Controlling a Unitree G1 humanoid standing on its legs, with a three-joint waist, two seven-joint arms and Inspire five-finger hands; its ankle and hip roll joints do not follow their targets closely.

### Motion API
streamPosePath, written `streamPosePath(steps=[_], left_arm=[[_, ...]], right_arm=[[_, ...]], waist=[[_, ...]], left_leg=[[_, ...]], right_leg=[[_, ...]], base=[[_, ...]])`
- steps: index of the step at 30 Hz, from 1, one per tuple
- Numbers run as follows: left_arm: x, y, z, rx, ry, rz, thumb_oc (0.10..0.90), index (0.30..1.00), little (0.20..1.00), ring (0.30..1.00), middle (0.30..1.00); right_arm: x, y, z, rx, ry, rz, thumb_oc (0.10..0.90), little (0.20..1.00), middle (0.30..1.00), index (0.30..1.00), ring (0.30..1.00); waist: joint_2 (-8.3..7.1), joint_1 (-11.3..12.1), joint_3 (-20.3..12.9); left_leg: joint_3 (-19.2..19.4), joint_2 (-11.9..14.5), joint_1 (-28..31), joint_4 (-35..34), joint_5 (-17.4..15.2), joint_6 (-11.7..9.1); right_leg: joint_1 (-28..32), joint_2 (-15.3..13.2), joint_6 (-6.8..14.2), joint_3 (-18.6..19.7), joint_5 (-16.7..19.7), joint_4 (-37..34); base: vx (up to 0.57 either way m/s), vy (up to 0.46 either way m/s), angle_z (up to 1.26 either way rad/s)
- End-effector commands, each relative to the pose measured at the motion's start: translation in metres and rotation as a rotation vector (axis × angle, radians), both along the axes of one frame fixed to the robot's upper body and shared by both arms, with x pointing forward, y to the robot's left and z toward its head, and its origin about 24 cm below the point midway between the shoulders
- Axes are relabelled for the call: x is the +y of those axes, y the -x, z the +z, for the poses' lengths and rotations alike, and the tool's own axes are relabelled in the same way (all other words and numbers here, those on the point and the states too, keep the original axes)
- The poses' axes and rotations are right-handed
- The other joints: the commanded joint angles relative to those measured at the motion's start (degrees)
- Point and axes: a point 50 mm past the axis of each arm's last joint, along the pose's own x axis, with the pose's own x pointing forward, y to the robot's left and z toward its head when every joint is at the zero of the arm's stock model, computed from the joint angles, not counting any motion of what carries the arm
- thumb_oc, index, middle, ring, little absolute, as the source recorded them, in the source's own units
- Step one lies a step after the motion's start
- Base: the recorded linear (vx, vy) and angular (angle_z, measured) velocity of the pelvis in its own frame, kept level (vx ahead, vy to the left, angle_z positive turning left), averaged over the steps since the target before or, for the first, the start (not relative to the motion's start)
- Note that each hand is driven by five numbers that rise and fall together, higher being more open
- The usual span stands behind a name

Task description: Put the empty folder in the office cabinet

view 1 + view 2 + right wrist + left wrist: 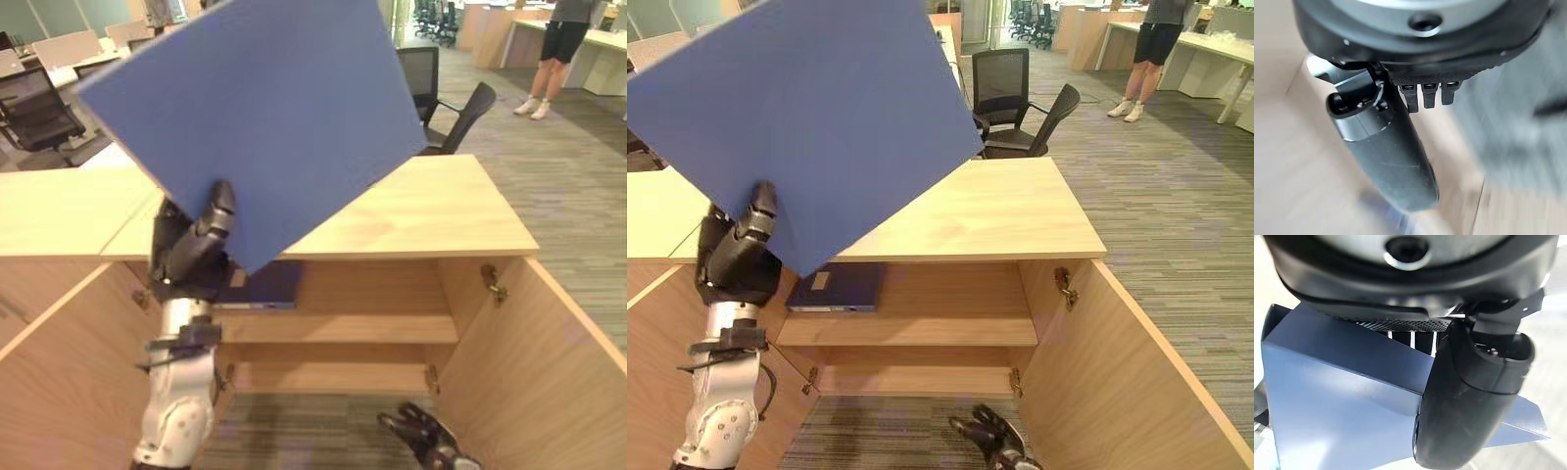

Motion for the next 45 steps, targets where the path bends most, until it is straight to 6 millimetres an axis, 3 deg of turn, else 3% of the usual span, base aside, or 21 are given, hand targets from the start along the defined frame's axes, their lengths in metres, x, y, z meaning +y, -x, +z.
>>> streamPosePath(steps=[1, 2, 5, 6, 7, 8, 10, 11, 13, 15, 16, 17, 18, 30, 45], left_arm=[[-0.007, 0.001, 0.053, -0.304, 0.007, -0.120, 0.400, 0.300, 0.300, 0.300, 0.300], [-0.007, 0.001, 0.052, -0.302, 0.008, -0.120, 0.400, 0.300, 0.300, 0.300, 0.300], [-0.005, 0.006, 0.040, -0.247, 0.024, -0.147, 0.400, 0.300, 0.300, 0.300, 0.300], [-0.004, 0.006, 0.039, -0.247, 0.025, -0.147, 0.400, 0.300, 0.300, 0.300, 0.300], [-0.004, 0.007, 0.035, -0.224, 0.024, -0.148, 0.400, 0.300, 0.300, 0.300, 0.300], [-0.004, 0.007, 0.034, -0.224, 0.024, -0.148, 0.400, 0.300, 0.300, 0.300, 0.300], [-0.005, 0.009, 0.025, -0.177, 0.018, -0.150, 0.400, 0.300, 0.300, 0.300, 0.300], [-0.005, 0.009, 0.025, -0.177, 0.019, -0.149, 0.400, 0.300, 0.300, 0.300, 0.300], [-0.006, 0.010, 0.015, -0.131, 0.008, -0.162, 0.400, 0.300, 0.300, 0.300, 0.300], [-0.007, 0.010, 0.012, -0.116, 0.001, -0.167, 0.400, 0.300, 0.300, 0.300, 0.300], [-0.007, 0.012, 0.004, -0.081, -0.012, -0.166, 0.400, 0.300, 0.300, 0.300, 0.300], [-0.007, 0.012, 0.004, -0.081, -0.012, -0.166, 0.400, 0.300, 0.300, 0.300, 0.300], [-0.008, 0.013, -0.001, -0.059, -0.008, -0.171, 0.400, 0.300, 0.300, 0.300, 0.300], [-0.018, 0.010, -0.013, -0.002, -0.018, -0.206, 0.400, 0.300, 0.300, 0.300, 0.300], [-0.045, 0.008, -0.035, 0.097, -0.009, -0.323, 0.400, 0.300, 0.300, 0.300, 0.300]], right_arm=[[0.027, -0.044, 0.046, -0.261, -0.311, -0.011, 0.800, 0.900, 0.900, 0.900, 0.900], [0.027, -0.044, 0.046, -0.260, -0.310, -0.012, 0.800, 0.900, 0.900, 0.900, 0.900], [0.038, -0.049, 0.077, -0.391, -0.462, 0.018, 0.800, 0.900, 0.900, 0.900, 0.900], [0.038, -0.049, 0.077, -0.390, -0.462, 0.018, 0.800, 0.900, 0.900, 0.900, 0.900], [0.046, -0.053, 0.094, -0.451, -0.524, 0.050, 0.800, 0.900, 0.900, 0.900, 0.900], [0.045, -0.053, 0.094, -0.450, -0.524, 0.050, 0.800, 0.900, 0.900, 0.900, 0.900], [0.053, -0.057, 0.117, -0.541, -0.601, 0.088, 0.800, 0.900, 0.900, 0.900, 0.900], [0.053, -0.057, 0.117, -0.540, -0.601, 0.088, 0.800, 0.900, 0.900, 0.900, 0.900], [0.058, -0.061, 0.142, -0.641, -0.658, 0.136, 0.800, 0.900, 0.900, 0.900, 0.900], [0.059, -0.062, 0.149, -0.670, -0.674, 0.148, 0.800, 0.900, 0.900, 0.900, 0.900], [0.065, -0.065, 0.167, -0.737, -0.729, 0.169, 0.800, 0.900, 0.900, 0.900, 0.900], [0.065, -0.065, 0.167, -0.737, -0.729, 0.169, 0.800, 0.900, 0.900, 0.900, 0.900], [0.067, -0.066, 0.179, -0.788, -0.762, 0.178, 0.800, 0.900, 0.900, 0.900, 0.900], [0.082, -0.084, 0.221, -0.941, -0.828, 0.192, 0.800, 0.900, 0.900, 0.900, 0.900], [0.084, -0.108, 0.248, -1.035, -0.843, 0.075, 0.800, 0.900, 0.900, 0.900, 0.900]], waist=[[-1.94, 1.2, 0.4], [-1.91, 1.2, 0.3], [-2.07, 1.2, 0.3], [-2.05, 1.2, 0.2], [-2.04, 1.1, 0.3], [-2.02, 1.1, 0.3], [-1.99, 0.9, 0.3], [-1.97, 0.9, 0.2], [-1.91, 0.6, 0.3], [-1.83, 0.6, 0.3], [-1.69, 0.4, 0.2], [-1.69, 0.4, 0.2], [-1.58, 0.4, 0.2], [-1.46, 0.3, 0.0], [-1.62, 1.0, -0.2]], left_leg=[[-1.9, -1.0, 4.9, -0.1, -7.2, -1.8], [-1.9, -1.0, 4.9, -0.1, -7.2, -1.8], [-2.0, -0.8, 4.8, -0.1, -7.1, -1.8], [-2.0, -0.8, 4.8, -0.1, -7.1, -1.8], [-1.8, -0.8, 4.7, -0.1, -7.1, -1.8], [-1.7, -0.8, 4.7, -0.1, -7.1, -1.8], [-1.4, -0.7, 4.6, -0.1, -7.0, -1.7], [-1.4, -0.7, 4.6, -0.1, -7.0, -1.7], [-1.3, -0.7, 4.5, -0.1, -7.0, -1.6], [-1.2, -0.7, 4.5, -0.1, -7.0, -1.6], [-1.2, -0.7, 4.5, -0.1, -7.0, -1.4], [-1.2, -0.7, 4.5, -0.1, -7.0, -1.4], [-1.1, -0.8, 4.5, -0.1, -7.0, -1.4], [-0.5, -0.7, 4.4, -0.1, -7.0, -1.2], [-0.9, -0.8, 4.1, -0.1, -7.1, -0.9]], right_leg=[[0.6, 0.0, 1.5, 1.3, -4.5, 0.4], [0.6, 0.0, 1.5, 1.3, -4.5, 0.4], [0.3, -0.1, 1.5, 1.4, -4.4, 0.4], [0.3, -0.1, 1.5, 1.4, -4.4, 0.4], [0.0, -0.1, 1.6, 1.6, -4.3, 0.4], [0.0, -0.1, 1.6, 1.7, -4.3, 0.4], [-0.4, -0.1, 1.6, 1.9, -4.1, 0.4], [-0.4, -0.1, 1.6, 1.9, -4.1, 0.4], [-0.6, -0.1, 1.6, 2.2, -4.0, 0.4], [-0.6, -0.1, 1.6, 2.3, -4.0, 0.4], [-0.6, -0.2, 1.5, 2.5, -3.9, 0.4], [-0.6, -0.2, 1.5, 2.5, -3.9, 0.4], [-0.7, -0.2, 1.5, 2.5, -3.8, 0.4], [-1.0, -0.2, 1.4, 2.9, -3.7, 0.4], [-1.0, -0.3, 1.4, 2.9, -3.7, 0.4]], base=[[0.00, 0.000, 0.00], [-0.01, 0.005, 0.04], [-0.01, 0.006, 0.06], [0.00, 0.000, 0.00], [0.00, 0.000, 0.00], [0.00, 0.000, 0.00], [0.00, 0.000, 0.00], [0.00, 0.000, 0.00], [-0.01, 0.012, -0.06], [-0.01, 0.012, -0.06], [0.00, 0.007, -0.03], [-0.01, 0.013, -0.04], [0.00, 0.000, 0.00], [0.00, 0.000, 0.00], [0.00, 0.000, 0.00]])
